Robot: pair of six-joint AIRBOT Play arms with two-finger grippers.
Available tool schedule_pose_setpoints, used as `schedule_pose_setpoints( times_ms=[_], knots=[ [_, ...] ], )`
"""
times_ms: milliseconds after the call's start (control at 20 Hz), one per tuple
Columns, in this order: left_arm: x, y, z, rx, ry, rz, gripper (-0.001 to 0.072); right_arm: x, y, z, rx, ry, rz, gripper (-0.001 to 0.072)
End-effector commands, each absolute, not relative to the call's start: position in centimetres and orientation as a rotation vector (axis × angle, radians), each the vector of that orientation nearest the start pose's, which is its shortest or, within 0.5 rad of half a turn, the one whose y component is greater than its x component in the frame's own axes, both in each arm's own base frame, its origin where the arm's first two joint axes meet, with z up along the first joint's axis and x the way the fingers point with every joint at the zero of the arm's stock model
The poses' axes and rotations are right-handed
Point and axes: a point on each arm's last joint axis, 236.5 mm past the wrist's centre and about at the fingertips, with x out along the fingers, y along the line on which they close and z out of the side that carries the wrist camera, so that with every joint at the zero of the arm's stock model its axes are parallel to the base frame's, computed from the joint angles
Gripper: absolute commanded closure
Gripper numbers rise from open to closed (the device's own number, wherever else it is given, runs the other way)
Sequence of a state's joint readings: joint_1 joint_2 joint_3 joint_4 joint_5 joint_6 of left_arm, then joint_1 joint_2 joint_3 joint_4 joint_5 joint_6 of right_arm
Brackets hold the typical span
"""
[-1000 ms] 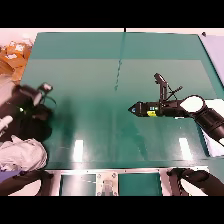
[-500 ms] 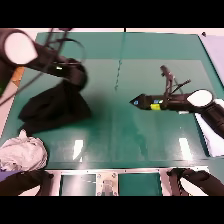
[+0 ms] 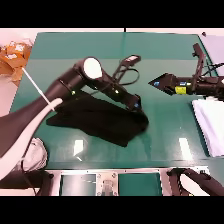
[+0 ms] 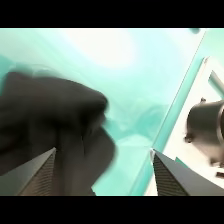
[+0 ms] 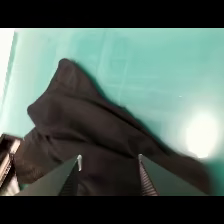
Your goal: Fold the shirts.
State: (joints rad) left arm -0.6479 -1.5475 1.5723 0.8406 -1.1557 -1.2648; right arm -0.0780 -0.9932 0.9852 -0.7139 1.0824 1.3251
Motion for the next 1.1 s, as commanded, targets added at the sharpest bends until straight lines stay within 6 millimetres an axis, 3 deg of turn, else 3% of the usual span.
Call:
schedule_pose_setpoints(
  times_ms=[0, 100, 200, 250, 350, 500, 550, 650, 750, 850, 950, 1050],
  knots=[
    [32.8, -35.9, 11.8, -0.158, 1.186, -1.140, 0.0045, 35.3, 9.8, 10.8, 0.524, 0.981, 0.426, 0.0238],
    [36.5, -28.4, 12.0, -0.170, 1.228, -0.955, 0.0045, 33.2, 8.6, 7.4, 0.511, 1.109, 0.359, 0.0212],
    [38.9, -19.4, 9.8, -0.135, 1.311, -0.700, 0.0045, 30.4, 8.7, 3.1, 0.543, 1.242, 0.327, 0.0212],
    [39.3, -14.9, 8.1, -0.106, 1.372, -0.561, 0.0045, 28.6, 9.1, 1.0, 0.573, 1.311, 0.324, 0.0222],
    [39.2, -9.6, 5.3, -0.144, 1.447, -0.421, 0.0046, 24.5, 10.7, -2.4, 0.652, 1.455, 0.344, 0.0222],
    [38.4, -6.0, 0.4, -0.224, 1.498, -0.347, 0.0046, 18.8, 14.9, -5.6, 0.757, 1.604, 0.432, 0.0222],
    [38.5, -5.0, -1.2, -0.253, 1.493, -0.313, 0.0046, 17.8, 16.1, -6.4, 0.775, 1.621, 0.443, 0.0222],
    [39.2, -3.6, -3.4, -0.289, 1.459, -0.254, 0.0046, 18.0, 18.0, -8.0, 0.779, 1.570, 0.424, 0.0221],
    [39.0, -2.5, -4.0, -0.291, 1.460, -0.237, 0.0046, 19.6, 19.8, -8.1, 0.801, 1.480, 0.417, 0.0222],
    [36.7, -0.8, -4.3, -0.267, 1.552, -0.218, 0.0047, 20.5, 20.9, -8.4, 0.795, 1.431, 0.407, 0.0221],
    [33.9, 1.6, -5.1, -0.217, 1.664, -0.168, 0.0047, 19.6, 21.9, -9.8, 0.772, 1.475, 0.402, 0.0222],
    [31.7, 1.4, -6.3, -0.242, 1.736, -0.173, 0.0047, 19.6, 22.6, -10.9, 0.767, 1.487, 0.396, 0.0222]
  ],
)
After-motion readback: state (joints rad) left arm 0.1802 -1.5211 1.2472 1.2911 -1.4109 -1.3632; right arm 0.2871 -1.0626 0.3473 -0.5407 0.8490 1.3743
